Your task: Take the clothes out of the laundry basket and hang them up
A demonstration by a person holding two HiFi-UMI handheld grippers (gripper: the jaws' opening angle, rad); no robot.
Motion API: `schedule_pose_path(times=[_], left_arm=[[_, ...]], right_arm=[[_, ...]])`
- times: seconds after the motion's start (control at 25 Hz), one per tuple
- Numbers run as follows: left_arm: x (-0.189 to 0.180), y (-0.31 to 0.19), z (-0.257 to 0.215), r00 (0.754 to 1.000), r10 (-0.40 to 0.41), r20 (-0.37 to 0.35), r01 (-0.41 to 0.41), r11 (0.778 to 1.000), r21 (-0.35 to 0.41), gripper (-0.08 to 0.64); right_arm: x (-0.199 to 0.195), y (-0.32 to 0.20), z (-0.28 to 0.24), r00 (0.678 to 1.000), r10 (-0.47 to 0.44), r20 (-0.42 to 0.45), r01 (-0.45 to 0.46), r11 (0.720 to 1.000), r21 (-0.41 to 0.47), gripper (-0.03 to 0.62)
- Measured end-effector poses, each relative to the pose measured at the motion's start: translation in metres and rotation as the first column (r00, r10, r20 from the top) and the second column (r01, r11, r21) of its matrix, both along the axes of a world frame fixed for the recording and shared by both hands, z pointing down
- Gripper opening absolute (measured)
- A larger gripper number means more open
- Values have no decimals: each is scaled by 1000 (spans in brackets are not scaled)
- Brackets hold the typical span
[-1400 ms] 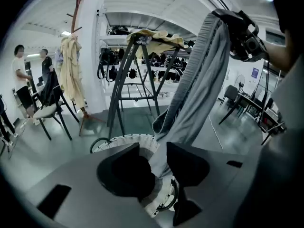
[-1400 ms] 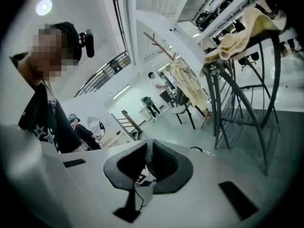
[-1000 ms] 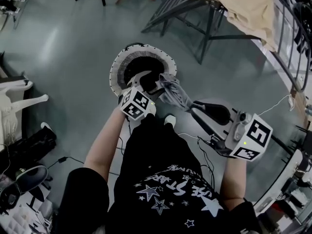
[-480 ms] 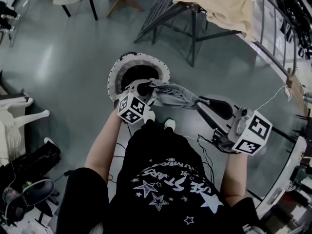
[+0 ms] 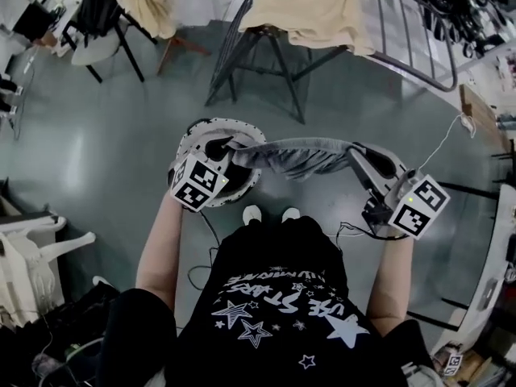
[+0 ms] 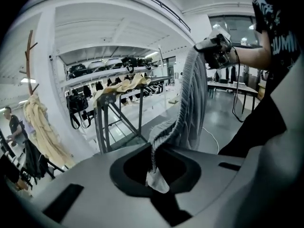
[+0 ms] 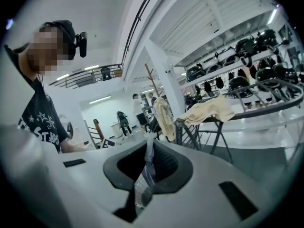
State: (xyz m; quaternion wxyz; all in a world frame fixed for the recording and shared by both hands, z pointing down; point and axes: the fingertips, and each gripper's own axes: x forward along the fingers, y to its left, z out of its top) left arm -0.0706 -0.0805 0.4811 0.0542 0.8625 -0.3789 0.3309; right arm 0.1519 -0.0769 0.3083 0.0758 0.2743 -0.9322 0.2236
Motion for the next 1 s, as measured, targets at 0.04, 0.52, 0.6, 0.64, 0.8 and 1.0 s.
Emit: schedule_pose_path(times=[0.04, 0.52, 0.6, 0.64, 0.8, 1.0], left_arm=[[7, -2, -11, 1000, 19, -5, -19, 1000, 7, 43], [187, -82, -161, 963, 266, 30, -267, 945, 188, 43], [217, -108, -180, 963, 265, 50, -269, 938, 220, 43], [231, -122, -190, 964, 261, 55, -267, 935, 235, 43], [285, -172, -224, 971, 237, 43, -239, 930, 281, 43], [333, -227, -250, 986, 165, 39, -169, 928, 332, 43]], right_arm=[[12, -1, -3, 1000, 28, -6, -28, 1000, 11, 31], [182, -51, -88, 955, 293, 48, -297, 930, 217, 32], [210, -69, -103, 949, 309, 59, -314, 917, 246, 32], [225, -78, -111, 947, 315, 66, -321, 911, 260, 31], [281, -118, -140, 940, 323, 105, -340, 889, 306, 32], [335, -171, -162, 940, 315, 133, -342, 865, 366, 31]])
